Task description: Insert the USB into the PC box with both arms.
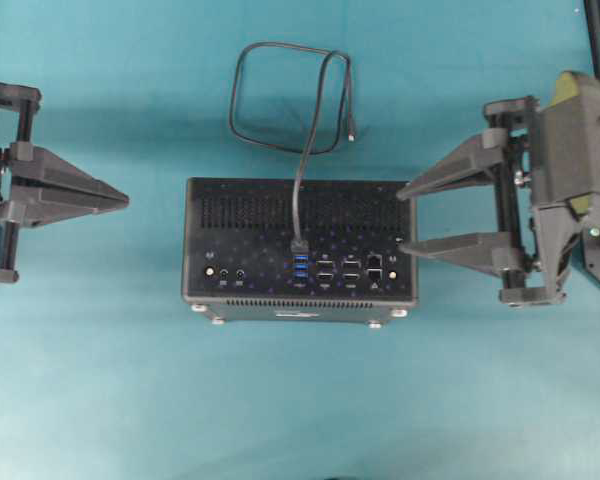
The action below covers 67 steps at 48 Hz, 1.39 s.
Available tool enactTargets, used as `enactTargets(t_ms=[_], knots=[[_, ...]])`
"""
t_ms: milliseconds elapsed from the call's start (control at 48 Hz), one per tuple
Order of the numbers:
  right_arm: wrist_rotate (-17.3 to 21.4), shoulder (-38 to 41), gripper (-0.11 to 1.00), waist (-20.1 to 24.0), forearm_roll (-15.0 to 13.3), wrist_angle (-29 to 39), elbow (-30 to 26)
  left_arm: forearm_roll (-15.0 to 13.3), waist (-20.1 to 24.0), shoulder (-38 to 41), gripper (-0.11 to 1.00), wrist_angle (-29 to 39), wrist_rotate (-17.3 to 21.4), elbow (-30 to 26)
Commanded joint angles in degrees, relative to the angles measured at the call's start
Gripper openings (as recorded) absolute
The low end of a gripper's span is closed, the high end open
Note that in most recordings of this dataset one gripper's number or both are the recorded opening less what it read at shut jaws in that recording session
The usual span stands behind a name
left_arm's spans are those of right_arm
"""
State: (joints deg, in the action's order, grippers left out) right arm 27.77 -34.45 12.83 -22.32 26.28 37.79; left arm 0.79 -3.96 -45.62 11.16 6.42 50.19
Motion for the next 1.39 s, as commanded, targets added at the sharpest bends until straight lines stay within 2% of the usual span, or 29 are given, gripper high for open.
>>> enactTargets(t_ms=[0,1374], knots=[[0.62,-0.53,0.66,-0.44,-0.18,-0.53,-0.53,0.09,-0.09,-0.09,0.00,-0.44,-0.09,-1.05],[0.70,-0.18,0.65,-0.53,0.79,2.20,0.26,0.18,-0.09,0.35,0.00,-0.53,0.18,-0.35]])
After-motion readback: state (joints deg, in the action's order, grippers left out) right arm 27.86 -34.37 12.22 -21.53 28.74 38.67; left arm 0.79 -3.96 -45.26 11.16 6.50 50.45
